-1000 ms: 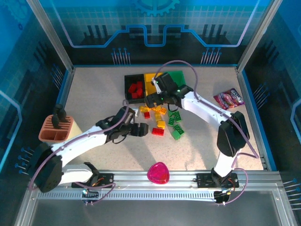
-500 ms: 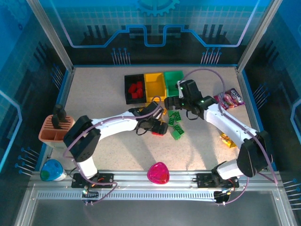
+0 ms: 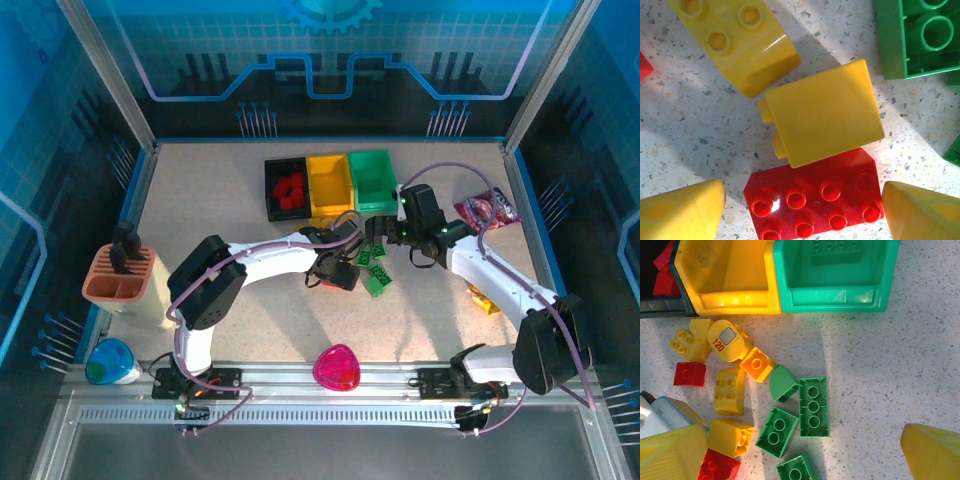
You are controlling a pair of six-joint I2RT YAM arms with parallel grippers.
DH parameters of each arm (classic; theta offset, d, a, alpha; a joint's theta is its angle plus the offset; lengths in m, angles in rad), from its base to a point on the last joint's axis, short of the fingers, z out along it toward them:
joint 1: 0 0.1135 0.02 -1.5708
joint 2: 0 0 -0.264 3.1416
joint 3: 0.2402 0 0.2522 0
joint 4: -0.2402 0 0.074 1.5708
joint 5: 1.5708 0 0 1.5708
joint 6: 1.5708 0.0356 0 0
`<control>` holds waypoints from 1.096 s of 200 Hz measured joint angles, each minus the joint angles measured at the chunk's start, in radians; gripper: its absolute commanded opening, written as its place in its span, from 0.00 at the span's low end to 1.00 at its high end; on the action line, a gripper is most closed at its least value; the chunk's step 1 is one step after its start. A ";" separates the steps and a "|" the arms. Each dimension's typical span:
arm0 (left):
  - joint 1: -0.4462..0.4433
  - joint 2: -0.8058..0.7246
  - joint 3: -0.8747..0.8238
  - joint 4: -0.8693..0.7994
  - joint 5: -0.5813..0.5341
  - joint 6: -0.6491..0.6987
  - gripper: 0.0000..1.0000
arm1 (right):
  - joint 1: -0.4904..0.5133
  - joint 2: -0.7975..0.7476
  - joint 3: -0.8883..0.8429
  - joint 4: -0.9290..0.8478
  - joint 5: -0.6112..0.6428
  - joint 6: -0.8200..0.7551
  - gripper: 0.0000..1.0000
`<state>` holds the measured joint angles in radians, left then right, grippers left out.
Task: Sort the legos into containers by color
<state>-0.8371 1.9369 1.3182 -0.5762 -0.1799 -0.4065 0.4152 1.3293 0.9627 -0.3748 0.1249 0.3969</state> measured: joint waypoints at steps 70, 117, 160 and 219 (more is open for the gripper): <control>-0.006 0.044 0.018 -0.019 0.000 -0.018 0.69 | -0.005 -0.031 -0.044 0.026 -0.005 0.011 1.00; -0.010 0.045 0.028 -0.028 -0.010 -0.038 0.46 | -0.008 -0.043 -0.060 0.036 -0.006 0.016 0.99; -0.005 0.032 0.027 -0.035 -0.037 -0.036 0.44 | -0.014 -0.058 -0.072 0.045 -0.006 0.020 1.00; 0.105 -0.126 0.020 -0.031 -0.017 -0.023 0.44 | -0.025 -0.092 -0.142 0.050 -0.006 0.027 1.00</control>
<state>-0.7319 1.8111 1.3380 -0.6075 -0.1967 -0.4297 0.3904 1.2369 0.8211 -0.3244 0.1184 0.4236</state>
